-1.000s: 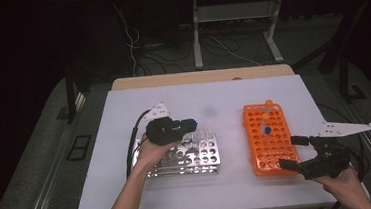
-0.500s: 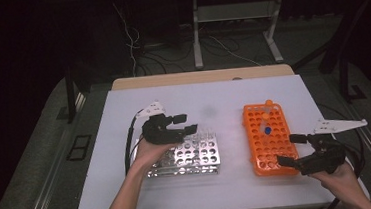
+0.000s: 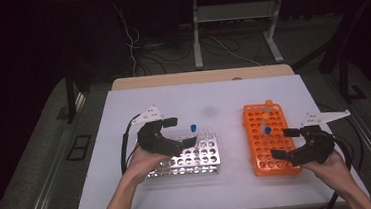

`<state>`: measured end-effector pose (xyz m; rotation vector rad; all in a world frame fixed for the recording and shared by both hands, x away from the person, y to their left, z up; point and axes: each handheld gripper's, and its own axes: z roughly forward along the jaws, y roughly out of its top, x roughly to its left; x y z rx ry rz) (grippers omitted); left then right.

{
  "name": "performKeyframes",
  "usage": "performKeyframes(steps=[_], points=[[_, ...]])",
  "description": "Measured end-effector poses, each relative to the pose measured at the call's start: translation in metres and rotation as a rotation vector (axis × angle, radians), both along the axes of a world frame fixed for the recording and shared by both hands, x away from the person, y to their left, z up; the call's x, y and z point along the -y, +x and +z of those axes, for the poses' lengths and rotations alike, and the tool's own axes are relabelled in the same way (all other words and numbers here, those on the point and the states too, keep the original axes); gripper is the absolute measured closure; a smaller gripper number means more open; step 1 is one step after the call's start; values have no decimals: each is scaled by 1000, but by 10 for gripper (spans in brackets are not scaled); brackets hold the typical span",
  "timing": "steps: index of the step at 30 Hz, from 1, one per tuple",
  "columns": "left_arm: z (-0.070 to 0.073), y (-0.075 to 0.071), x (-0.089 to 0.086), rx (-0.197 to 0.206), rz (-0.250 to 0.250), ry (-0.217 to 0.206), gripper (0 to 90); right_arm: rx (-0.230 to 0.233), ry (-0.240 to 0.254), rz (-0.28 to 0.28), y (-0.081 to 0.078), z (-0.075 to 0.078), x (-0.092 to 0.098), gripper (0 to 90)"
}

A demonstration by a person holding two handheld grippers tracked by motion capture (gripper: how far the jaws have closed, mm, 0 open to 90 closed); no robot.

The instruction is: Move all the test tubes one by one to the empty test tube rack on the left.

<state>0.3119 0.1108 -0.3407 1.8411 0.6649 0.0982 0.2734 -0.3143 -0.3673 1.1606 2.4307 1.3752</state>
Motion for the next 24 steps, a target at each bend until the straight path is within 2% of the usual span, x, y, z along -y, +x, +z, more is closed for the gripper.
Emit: performKeyframes(steps=[6, 9, 13, 20, 21, 23, 24], points=[[2, -19, -6, 22, -6, -12, 0, 6, -28, 13, 7, -5, -4, 4], [1, -24, -8, 28, -6, -15, 0, 3, -34, 15, 9, -6, -5, 4], [-4, -34, -13, 29, -4, -25, 0, 3, -57, 16, 14, -11, -8, 4], [-13, -44, -15, 25, -6, -27, 0, -3, -97, 18, 21, -17, -13, 5], [-16, -47, -15, 27, -10, -15, 0, -6, -105, 20, 22, -17, -13, 39], [-17, -49, -15, 25, -13, -17, 0, -6, -107, 27, 23, -18, -14, 60], [-19, -50, -15, 26, -13, -19, 0, -9, -125, 22, 24, -20, -15, 75]])
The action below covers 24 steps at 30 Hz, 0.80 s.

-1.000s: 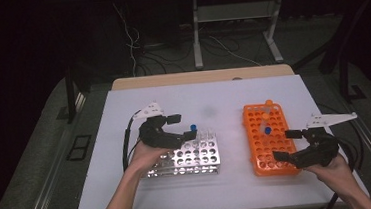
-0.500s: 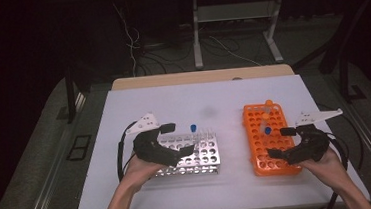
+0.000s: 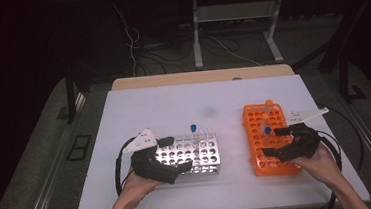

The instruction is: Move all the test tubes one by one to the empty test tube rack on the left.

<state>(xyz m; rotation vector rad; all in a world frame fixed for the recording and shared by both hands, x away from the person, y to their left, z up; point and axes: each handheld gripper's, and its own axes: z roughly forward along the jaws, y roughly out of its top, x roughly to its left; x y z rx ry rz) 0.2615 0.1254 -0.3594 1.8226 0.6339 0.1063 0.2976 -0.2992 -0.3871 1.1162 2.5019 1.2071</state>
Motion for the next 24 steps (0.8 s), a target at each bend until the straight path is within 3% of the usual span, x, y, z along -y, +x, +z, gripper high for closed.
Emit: performKeyframes(steps=[1, 4, 5, 7, 8, 17, 24], points=[[-1, -1, 0, -1, 1, 0, 0, 2, -7, 1, 0, -1, 0, 146], [-5, -5, 0, -5, 1, -5, 0, 6, -16, -1, 1, -2, -1, 161], [-7, -6, 0, -6, -1, 0, 0, 13, -37, -11, 2, -4, -2, 218], [-10, -7, 0, -11, -3, 3, 0, 15, -38, -12, 2, -5, -2, 240], [-11, -8, -1, -14, -3, 3, 0, 29, -49, -28, 2, -6, -3, 320], [-20, -10, -3, -23, 2, 10, 0, 85, -74, -58, 2, -9, -3, 550], [-22, -10, -4, -24, 5, 10, 0, 97, -101, -45, 1, -10, -7, 732]])
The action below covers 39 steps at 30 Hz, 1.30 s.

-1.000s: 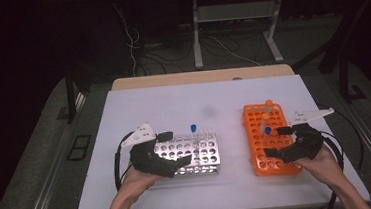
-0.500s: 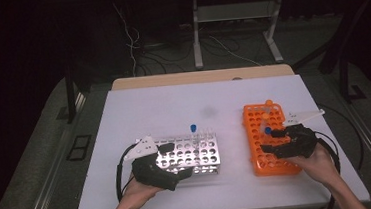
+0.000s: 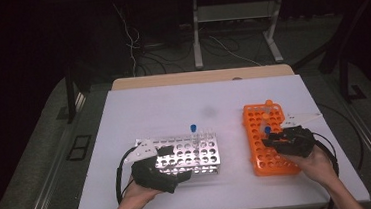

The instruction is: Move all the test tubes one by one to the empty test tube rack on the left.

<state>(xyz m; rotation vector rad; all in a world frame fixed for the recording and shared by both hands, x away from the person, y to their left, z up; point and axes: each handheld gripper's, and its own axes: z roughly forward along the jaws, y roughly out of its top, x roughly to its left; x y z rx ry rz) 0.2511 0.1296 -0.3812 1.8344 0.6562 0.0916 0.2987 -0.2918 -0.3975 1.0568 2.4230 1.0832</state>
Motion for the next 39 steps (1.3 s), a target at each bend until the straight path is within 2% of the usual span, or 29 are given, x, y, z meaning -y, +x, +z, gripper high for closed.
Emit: performKeyframes(steps=[3, 17, 26, 39], points=[[0, 0, -1, -2, 1, 0, 0, 8, -13, -6, 1, -1, -1, 756], [-1, 0, -1, -6, 1, 2, 0, 29, 22, -16, -2, 5, 6, 764], [0, 0, -2, -7, 2, 4, 0, 56, 55, -9, -8, 21, 9, 764], [4, 0, -1, -16, -11, 25, 0, 74, 48, 40, -19, 48, 5, 764]])
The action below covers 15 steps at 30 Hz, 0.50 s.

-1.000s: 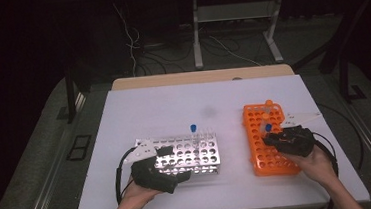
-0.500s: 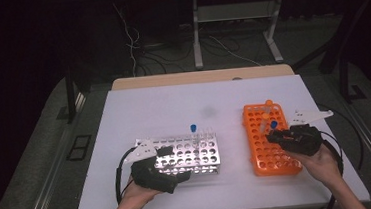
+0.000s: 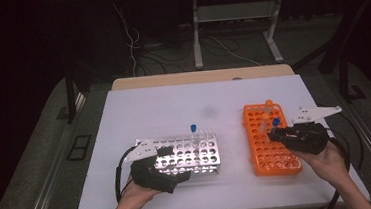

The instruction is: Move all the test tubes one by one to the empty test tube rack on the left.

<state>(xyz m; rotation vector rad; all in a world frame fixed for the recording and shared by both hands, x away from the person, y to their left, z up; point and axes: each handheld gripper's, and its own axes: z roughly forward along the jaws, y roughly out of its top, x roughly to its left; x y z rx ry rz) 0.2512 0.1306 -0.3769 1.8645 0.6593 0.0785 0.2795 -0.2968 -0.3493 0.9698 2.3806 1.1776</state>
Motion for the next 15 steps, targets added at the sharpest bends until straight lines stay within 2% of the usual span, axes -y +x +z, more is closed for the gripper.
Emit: performKeyframes(steps=[7, 15], points=[[12, 4, 6, -1, -34, 25, 4, -17, -26, 71, -6, 15, -10, 764], [38, 14, 31, -11, -155, 100, 22, -51, -65, 165, -12, 27, -29, 764]])
